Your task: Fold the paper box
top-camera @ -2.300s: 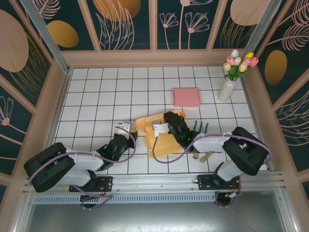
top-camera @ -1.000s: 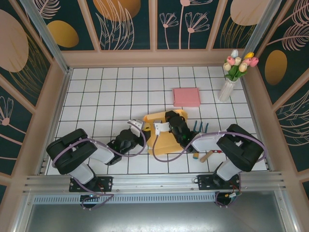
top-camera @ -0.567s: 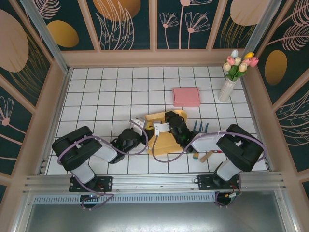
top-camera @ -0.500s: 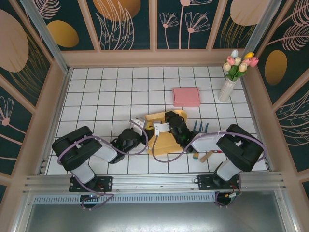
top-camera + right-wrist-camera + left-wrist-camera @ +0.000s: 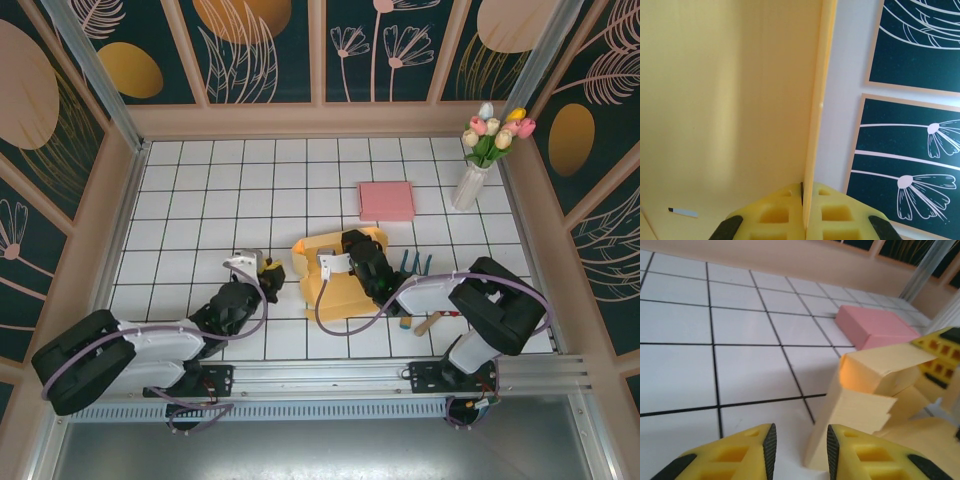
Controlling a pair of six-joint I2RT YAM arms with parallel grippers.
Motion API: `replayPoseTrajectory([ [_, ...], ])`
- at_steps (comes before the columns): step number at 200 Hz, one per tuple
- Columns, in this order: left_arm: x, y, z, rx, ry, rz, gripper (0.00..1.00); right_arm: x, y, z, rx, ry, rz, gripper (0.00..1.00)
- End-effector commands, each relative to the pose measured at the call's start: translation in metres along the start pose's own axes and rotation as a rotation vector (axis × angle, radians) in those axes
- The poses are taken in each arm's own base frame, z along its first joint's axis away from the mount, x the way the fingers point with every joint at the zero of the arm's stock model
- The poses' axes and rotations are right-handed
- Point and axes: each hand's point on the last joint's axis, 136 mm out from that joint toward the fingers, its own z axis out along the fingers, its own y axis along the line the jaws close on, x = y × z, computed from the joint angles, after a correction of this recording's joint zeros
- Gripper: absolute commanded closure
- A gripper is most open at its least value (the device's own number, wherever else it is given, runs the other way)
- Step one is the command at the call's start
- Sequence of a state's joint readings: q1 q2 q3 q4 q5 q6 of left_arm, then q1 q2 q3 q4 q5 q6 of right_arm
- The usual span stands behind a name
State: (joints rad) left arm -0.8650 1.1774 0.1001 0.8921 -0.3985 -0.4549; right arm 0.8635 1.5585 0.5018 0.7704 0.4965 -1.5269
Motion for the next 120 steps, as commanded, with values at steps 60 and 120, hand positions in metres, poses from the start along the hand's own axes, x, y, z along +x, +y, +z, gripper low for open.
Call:
replayPoseTrajectory([
  [60, 0.019, -0.036, 0.022, 0.238, 0.088, 0.103, 0.6, 0.002, 0.027, -0.003, -0.097, -0.001, -0.05, 1.0],
  [120, 0.036, -0.027, 0.047, 0.198, 0.133, 0.181, 0.63, 0.001, 0.028, -0.003, -0.103, -0.006, -0.053, 1.0],
])
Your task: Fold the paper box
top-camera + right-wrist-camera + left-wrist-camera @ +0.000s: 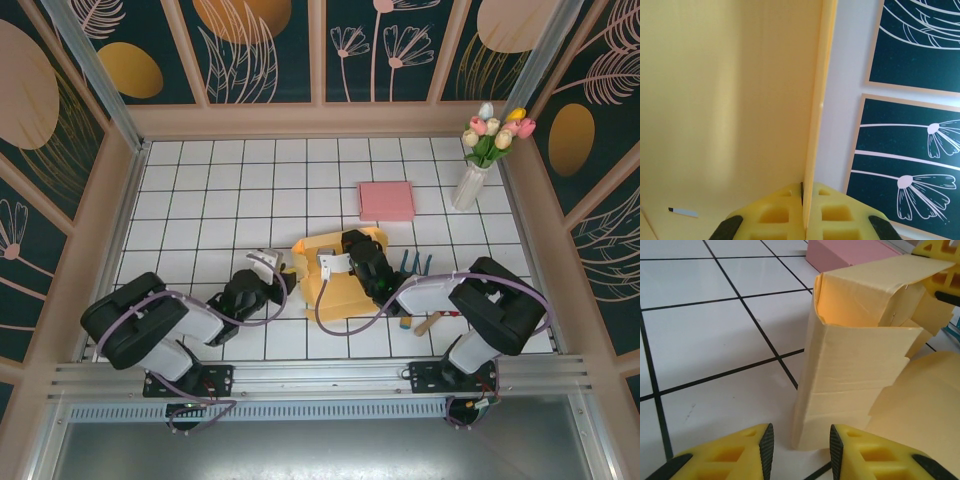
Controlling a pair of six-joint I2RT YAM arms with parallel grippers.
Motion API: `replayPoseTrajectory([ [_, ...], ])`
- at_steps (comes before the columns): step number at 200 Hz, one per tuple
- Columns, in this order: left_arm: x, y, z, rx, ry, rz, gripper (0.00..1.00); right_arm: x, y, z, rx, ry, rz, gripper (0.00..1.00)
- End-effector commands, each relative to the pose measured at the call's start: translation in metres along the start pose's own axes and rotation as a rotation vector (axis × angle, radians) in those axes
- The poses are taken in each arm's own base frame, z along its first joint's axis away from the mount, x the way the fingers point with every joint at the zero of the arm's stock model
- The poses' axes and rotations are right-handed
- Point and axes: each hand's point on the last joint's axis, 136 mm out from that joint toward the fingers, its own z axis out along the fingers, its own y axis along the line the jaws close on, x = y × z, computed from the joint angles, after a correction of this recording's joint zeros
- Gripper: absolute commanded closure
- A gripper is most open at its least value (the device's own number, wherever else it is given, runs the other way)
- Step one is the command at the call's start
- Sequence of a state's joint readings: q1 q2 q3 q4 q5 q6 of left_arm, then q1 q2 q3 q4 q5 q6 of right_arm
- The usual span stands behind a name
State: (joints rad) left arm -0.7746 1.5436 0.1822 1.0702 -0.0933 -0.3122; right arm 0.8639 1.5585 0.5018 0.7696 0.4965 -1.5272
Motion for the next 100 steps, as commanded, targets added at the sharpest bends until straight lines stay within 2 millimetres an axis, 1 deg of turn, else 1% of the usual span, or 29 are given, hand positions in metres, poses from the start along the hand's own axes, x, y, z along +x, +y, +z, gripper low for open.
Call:
replayPoseTrajectory([
  [1, -0.017, -0.007, 0.01, 0.027, -0.05, 0.05, 0.63, 0.001, 0.028, -0.003, -0.102, -0.005, -0.051, 1.0],
  [20, -0.015, -0.004, 0.02, 0.003, -0.036, 0.072, 0.64, 0.001, 0.029, -0.002, -0.106, -0.005, -0.051, 1.0],
  [48, -0.017, -0.017, 0.029, 0.065, -0.028, 0.069, 0.65, 0.001, 0.031, -0.001, -0.11, -0.004, -0.054, 1.0],
  [72, -0.02, -0.019, 0.04, 0.068, -0.026, 0.047, 0.71, 0.0, 0.031, -0.001, -0.108, -0.004, -0.053, 1.0],
  [78, -0.023, -0.021, 0.042, 0.071, -0.033, 0.04, 0.73, 0.001, 0.031, -0.001, -0.109, -0.003, -0.053, 1.0],
  [81, -0.016, -0.019, 0.045, 0.065, -0.012, 0.039, 0.73, 0.001, 0.031, -0.002, -0.109, -0.004, -0.054, 1.0],
  [100, -0.014, -0.023, 0.052, 0.088, -0.009, 0.011, 0.77, 0.001, 0.032, -0.002, -0.11, -0.001, -0.054, 1.0],
])
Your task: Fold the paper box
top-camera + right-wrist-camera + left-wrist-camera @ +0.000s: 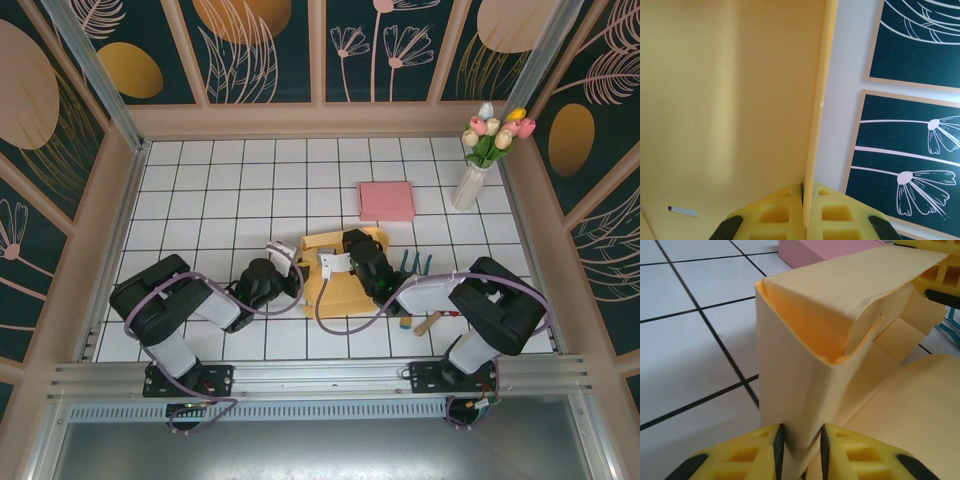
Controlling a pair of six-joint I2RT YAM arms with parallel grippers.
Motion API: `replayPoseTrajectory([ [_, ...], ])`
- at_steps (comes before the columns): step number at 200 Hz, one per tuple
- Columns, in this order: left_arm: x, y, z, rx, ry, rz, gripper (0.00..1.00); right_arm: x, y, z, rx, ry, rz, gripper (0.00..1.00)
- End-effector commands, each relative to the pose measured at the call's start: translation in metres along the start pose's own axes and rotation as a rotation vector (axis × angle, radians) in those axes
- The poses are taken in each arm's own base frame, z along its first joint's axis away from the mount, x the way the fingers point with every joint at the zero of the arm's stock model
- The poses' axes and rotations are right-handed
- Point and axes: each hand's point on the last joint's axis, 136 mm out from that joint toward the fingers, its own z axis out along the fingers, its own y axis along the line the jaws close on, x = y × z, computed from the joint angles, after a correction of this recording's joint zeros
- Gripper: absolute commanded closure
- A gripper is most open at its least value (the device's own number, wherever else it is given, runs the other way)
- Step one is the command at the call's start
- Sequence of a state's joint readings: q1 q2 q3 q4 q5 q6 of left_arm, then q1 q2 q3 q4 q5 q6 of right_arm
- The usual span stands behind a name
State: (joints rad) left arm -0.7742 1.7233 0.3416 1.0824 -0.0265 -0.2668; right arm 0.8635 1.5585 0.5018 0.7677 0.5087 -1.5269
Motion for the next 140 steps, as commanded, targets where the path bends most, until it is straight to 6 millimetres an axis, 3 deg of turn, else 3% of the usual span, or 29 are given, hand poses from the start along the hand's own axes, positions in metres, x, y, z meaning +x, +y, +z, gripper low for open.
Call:
replayPoseTrajectory([
  [1, -0.011, -0.005, 0.011, 0.028, -0.039, -0.036, 0.77, -0.001, 0.031, -0.002, -0.109, -0.014, -0.054, 1.0],
  [18, -0.014, -0.004, 0.012, 0.023, -0.058, -0.066, 0.77, -0.002, 0.03, -0.002, -0.108, -0.016, -0.052, 1.0],
  [40, -0.02, 0.012, 0.013, -0.069, -0.089, -0.108, 0.76, -0.002, 0.032, -0.001, -0.112, -0.017, -0.055, 1.0],
  [58, -0.025, 0.018, 0.013, -0.103, -0.117, -0.135, 0.7, -0.002, 0.035, -0.001, -0.119, -0.015, -0.061, 1.0],
  [116, -0.031, 0.004, 0.026, -0.13, -0.139, -0.113, 0.68, -0.003, 0.04, 0.001, -0.133, -0.013, -0.069, 1.0],
  [140, -0.033, 0.016, 0.031, -0.249, -0.153, -0.123, 0.72, -0.004, 0.041, 0.001, -0.136, -0.015, -0.07, 1.0],
])
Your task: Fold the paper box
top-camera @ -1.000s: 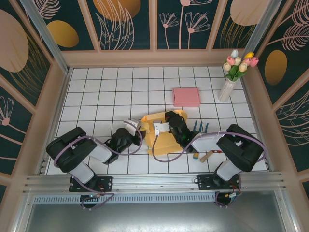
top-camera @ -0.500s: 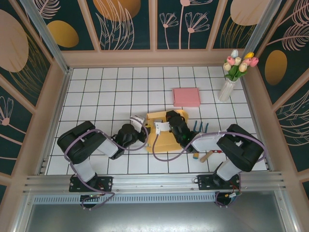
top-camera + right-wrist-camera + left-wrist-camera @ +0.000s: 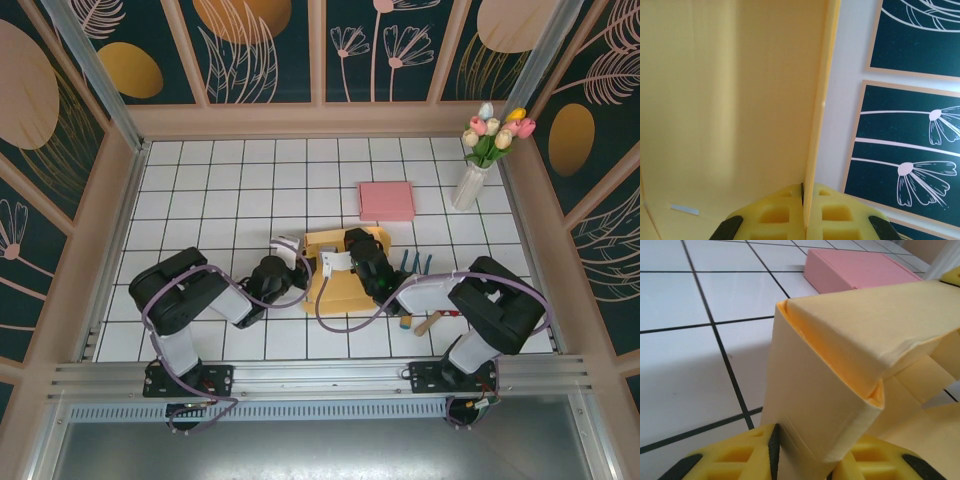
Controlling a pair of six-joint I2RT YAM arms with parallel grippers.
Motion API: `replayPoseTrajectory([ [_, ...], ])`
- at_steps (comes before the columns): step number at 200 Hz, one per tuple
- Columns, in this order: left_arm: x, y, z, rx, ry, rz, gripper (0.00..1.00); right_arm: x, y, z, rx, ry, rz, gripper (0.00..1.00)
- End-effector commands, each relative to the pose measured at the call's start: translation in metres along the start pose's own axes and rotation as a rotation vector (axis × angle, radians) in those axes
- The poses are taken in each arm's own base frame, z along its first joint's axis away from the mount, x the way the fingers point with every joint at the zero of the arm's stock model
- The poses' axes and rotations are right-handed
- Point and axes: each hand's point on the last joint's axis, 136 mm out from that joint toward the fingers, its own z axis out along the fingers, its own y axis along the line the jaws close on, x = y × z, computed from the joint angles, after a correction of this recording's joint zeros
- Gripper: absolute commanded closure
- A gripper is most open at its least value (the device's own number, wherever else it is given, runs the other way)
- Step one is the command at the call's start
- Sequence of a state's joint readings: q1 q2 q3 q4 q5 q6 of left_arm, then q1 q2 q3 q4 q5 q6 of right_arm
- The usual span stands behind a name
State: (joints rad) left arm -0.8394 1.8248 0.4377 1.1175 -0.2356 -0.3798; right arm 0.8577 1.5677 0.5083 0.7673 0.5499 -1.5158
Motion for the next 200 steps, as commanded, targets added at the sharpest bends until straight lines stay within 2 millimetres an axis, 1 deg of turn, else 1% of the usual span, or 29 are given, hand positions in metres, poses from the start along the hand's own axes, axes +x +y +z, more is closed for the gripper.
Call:
replayPoseTrajectory([
  [1, -0.02, 0.009, 0.011, -0.121, -0.08, -0.032, 0.72, -0.011, 0.042, -0.002, -0.138, -0.061, -0.085, 1.0],
  [27, -0.025, 0.029, 0.01, -0.244, -0.125, -0.077, 0.74, -0.011, 0.043, -0.002, -0.143, -0.06, -0.083, 1.0],
  [46, -0.03, 0.035, 0.007, -0.286, -0.165, -0.095, 0.76, -0.012, 0.044, -0.002, -0.154, -0.062, -0.081, 1.0],
  [58, -0.031, 0.042, 0.005, -0.353, -0.184, -0.107, 0.83, -0.012, 0.045, -0.001, -0.158, -0.06, -0.078, 1.0],
  [68, -0.028, 0.059, 0.0, -0.486, -0.193, -0.123, 0.93, -0.012, 0.046, -0.001, -0.16, -0.057, -0.079, 1.0],
  [76, -0.025, 0.071, -0.004, -0.586, -0.196, -0.141, 0.97, -0.012, 0.045, -0.001, -0.158, -0.059, -0.071, 1.0],
  [92, -0.02, 0.08, -0.006, -0.66, -0.192, -0.152, 1.0, -0.013, 0.043, -0.001, -0.157, -0.068, -0.047, 1.0],
  [114, -0.014, 0.089, -0.012, -0.721, -0.2, -0.168, 1.0, -0.015, 0.041, 0.0, -0.155, -0.073, -0.032, 1.0],
  [127, -0.013, 0.087, -0.011, -0.713, -0.196, -0.167, 0.99, -0.016, 0.042, 0.001, -0.157, -0.074, -0.028, 1.0],
  [160, -0.017, 0.073, 0.0, -0.629, -0.174, -0.145, 0.97, -0.02, 0.043, 0.002, -0.143, -0.089, 0.003, 1.0],
  [185, -0.017, 0.071, 0.0, -0.612, -0.174, -0.124, 0.97, -0.023, 0.04, 0.001, -0.135, -0.106, 0.03, 1.0],
  [200, -0.016, 0.072, 0.0, -0.61, -0.169, -0.108, 0.95, -0.025, 0.033, -0.001, -0.124, -0.12, 0.059, 1.0],
])
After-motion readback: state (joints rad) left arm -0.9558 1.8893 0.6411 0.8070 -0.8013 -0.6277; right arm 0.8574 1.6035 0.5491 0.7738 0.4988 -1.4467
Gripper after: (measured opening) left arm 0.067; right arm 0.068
